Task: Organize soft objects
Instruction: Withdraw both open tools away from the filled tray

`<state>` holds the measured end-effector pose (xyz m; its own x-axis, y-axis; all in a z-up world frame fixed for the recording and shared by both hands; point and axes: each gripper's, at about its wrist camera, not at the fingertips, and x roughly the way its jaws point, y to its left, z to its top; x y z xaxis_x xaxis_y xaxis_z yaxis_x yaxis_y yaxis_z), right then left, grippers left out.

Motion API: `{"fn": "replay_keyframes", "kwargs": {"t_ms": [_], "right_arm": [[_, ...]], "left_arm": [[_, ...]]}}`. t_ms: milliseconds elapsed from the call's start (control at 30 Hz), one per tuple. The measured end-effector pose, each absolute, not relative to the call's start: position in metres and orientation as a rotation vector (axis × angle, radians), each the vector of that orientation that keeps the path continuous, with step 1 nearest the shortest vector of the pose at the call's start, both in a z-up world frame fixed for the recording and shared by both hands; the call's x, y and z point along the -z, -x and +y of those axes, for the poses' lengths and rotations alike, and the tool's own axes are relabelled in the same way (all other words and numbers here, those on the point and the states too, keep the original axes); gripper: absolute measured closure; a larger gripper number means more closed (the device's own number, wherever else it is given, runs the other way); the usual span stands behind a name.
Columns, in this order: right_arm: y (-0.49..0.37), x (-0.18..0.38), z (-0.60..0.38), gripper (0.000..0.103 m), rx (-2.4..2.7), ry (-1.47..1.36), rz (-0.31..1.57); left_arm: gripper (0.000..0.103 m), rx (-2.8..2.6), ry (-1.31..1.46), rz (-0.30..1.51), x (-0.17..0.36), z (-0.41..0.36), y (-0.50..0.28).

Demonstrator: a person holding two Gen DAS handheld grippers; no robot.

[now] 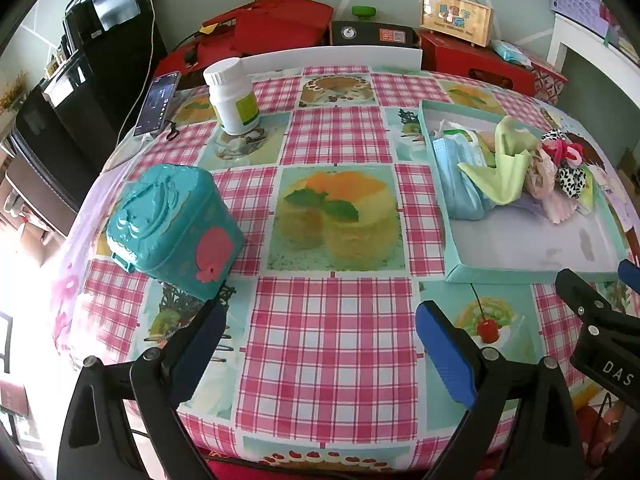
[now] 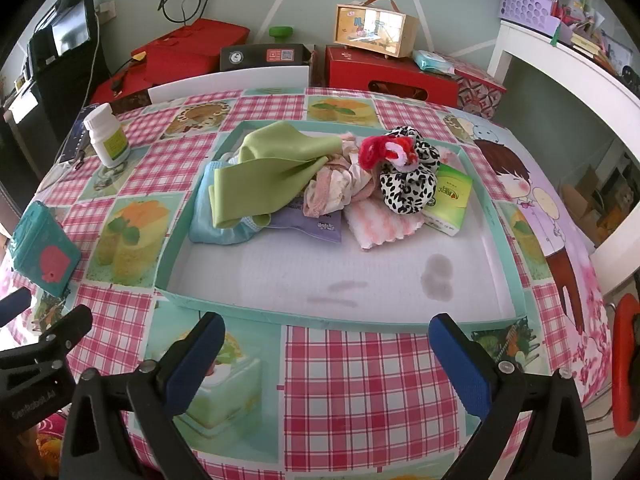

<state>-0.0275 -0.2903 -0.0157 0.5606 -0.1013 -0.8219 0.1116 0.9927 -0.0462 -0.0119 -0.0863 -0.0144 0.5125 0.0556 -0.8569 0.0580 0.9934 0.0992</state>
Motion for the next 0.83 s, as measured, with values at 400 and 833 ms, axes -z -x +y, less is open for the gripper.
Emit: {"fn": "replay_keyframes", "kwargs": {"t_ms": [400,833], "right_arm": [[0.029,0.012,-0.294,0.000,0.131,-0.020,0.958],[0.032,0.003,-0.299,0.000,0.137,-0.007,0.964]], "left_arm": [[0.007,0.014,-0.128,1.022,0.007,-0.087,0.016],[0.007,0.042,-0.135,0.975,-0.006,-0.089,0.022]]}}
